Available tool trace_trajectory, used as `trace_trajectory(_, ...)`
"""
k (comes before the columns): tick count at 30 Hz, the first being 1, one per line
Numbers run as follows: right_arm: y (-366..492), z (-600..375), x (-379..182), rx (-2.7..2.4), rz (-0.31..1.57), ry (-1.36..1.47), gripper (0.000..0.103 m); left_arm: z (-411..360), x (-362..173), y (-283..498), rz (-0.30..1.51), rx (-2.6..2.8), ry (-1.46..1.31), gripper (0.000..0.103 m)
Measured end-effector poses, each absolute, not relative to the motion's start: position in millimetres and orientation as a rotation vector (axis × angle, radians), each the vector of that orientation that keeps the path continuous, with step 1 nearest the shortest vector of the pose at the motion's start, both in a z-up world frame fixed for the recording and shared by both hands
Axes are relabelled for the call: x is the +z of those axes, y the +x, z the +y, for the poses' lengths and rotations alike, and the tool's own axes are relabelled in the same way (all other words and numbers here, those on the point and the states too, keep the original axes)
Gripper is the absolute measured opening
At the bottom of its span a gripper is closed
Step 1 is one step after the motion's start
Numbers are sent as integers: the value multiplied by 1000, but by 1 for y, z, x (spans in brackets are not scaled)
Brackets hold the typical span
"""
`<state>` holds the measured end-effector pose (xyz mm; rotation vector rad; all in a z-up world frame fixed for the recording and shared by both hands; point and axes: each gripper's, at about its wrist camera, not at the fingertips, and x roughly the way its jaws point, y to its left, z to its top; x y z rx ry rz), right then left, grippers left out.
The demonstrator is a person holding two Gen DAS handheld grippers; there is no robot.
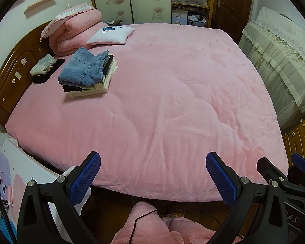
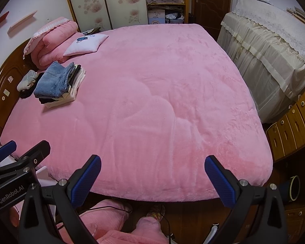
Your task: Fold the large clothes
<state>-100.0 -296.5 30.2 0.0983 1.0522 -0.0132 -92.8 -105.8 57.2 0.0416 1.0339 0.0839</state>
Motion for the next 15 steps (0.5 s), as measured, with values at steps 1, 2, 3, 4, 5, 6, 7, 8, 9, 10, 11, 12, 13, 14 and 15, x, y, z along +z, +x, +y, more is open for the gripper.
trace_trajectory(1, -98, -299, 30, -12, 1054, 99, 102, -106, 57, -92, 1034, 85, 42, 102)
trace_trajectory(2, -98, -299, 30, -11, 1054, 98, 102, -107, 57, -91, 1035, 84, 45, 102)
trace_trajectory(3, -96, -301, 29, -11, 1056, 99, 102, -107, 57, -90, 1036, 84, 47, 102)
trace_trajectory(4, -95, -302, 28, -12, 1058, 101, 102, -108, 56, -88, 1037, 82, 48, 102)
trace_trajectory(5, -94, -303, 28, -13, 1060, 103, 102, -108, 56, -85, 1038, 80, 50, 102)
trace_trajectory(6, -94, -304, 27, -14, 1063, 105, 102, -109, 56, -84, 1039, 80, 51, 102)
trace_trajectory(7, -90, -307, 28, -13, 1066, 106, 102, -109, 56, -82, 1039, 80, 52, 102)
trace_trajectory(8, -90, -308, 28, -15, 1068, 108, 102, -110, 57, -81, 1038, 78, 54, 102)
trace_trajectory(9, -89, -309, 28, -15, 1069, 109, 102, -110, 57, -79, 1037, 78, 56, 102)
trace_trajectory(10, -88, -309, 28, -17, 1071, 110, 102, -110, 57, -78, 1036, 78, 58, 102)
trace_trajectory(11, -87, -310, 27, -17, 1072, 111, 102, -110, 57, -77, 1035, 77, 61, 102)
trace_trajectory(12, -84, -311, 27, -17, 1074, 111, 102, -109, 57, -75, 1033, 76, 63, 102)
trace_trajectory(13, -83, -312, 27, -18, 1077, 112, 102, -109, 57, -74, 1031, 75, 65, 102)
trace_trajectory(14, -81, -313, 27, -17, 1080, 112, 102, -108, 57, -73, 1030, 72, 66, 102)
trace_trajectory(15, -80, -314, 26, -17, 1083, 114, 102, -108, 57, -72, 1027, 71, 65, 102)
